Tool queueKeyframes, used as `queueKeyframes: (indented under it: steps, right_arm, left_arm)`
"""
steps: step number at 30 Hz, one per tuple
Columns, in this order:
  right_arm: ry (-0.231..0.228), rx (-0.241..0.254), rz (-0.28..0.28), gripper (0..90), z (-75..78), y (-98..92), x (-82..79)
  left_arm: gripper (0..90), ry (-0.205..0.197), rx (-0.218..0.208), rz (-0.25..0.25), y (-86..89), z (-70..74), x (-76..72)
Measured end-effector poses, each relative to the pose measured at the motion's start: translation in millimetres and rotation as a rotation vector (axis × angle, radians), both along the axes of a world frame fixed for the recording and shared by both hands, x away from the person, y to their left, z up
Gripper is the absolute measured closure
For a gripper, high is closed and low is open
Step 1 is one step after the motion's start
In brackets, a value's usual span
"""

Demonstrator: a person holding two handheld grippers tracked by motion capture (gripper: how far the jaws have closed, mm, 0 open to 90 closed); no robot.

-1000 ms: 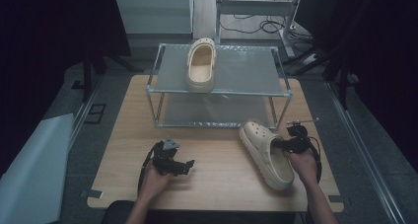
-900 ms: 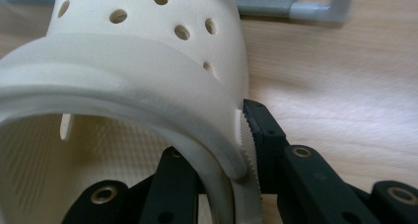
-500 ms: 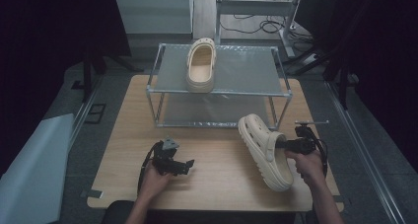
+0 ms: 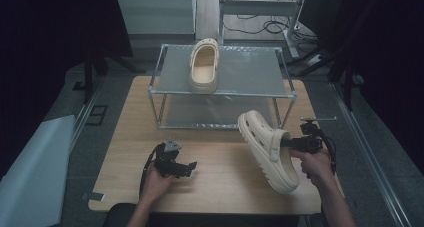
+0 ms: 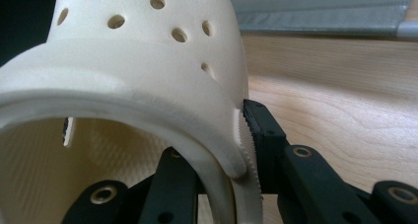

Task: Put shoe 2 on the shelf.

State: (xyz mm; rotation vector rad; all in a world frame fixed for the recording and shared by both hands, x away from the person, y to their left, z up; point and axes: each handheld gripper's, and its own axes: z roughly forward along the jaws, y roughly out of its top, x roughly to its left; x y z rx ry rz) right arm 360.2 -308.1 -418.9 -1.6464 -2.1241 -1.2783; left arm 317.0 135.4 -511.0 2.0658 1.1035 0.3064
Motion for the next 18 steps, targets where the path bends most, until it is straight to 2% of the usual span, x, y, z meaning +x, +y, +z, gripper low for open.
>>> queueKeyframes:
  steps: [18]
  right_arm:
    - [-0.002,0.098,0.052,74.8,41.4,15.3,3.5]
  left_arm:
    - [0.0,0.009,-0.011,-0.008,1.4,-1.6,1.1]
